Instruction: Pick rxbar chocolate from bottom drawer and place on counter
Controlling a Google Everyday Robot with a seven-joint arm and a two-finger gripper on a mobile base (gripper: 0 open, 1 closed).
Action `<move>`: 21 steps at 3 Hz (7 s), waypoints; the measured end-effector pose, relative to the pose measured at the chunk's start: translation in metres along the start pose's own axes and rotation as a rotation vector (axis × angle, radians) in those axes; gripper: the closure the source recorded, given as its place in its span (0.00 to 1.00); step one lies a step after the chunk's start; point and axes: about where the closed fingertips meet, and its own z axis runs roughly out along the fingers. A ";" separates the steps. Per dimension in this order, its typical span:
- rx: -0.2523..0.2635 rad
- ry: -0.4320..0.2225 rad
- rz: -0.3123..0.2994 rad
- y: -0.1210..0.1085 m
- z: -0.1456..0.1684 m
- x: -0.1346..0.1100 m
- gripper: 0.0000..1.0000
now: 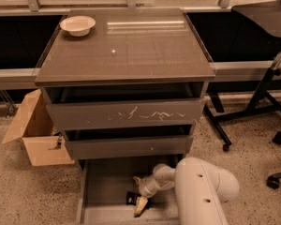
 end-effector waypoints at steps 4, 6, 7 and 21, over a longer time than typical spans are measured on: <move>-0.003 0.011 -0.002 0.005 -0.009 -0.007 0.96; 0.021 -0.136 -0.305 0.010 -0.069 -0.059 1.00; 0.005 -0.214 -0.436 0.015 -0.099 -0.080 1.00; 0.217 -0.382 -1.328 0.084 -0.506 -0.396 1.00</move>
Offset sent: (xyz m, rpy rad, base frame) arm -0.0059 0.0003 -0.0210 -0.0367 -0.0237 0.0431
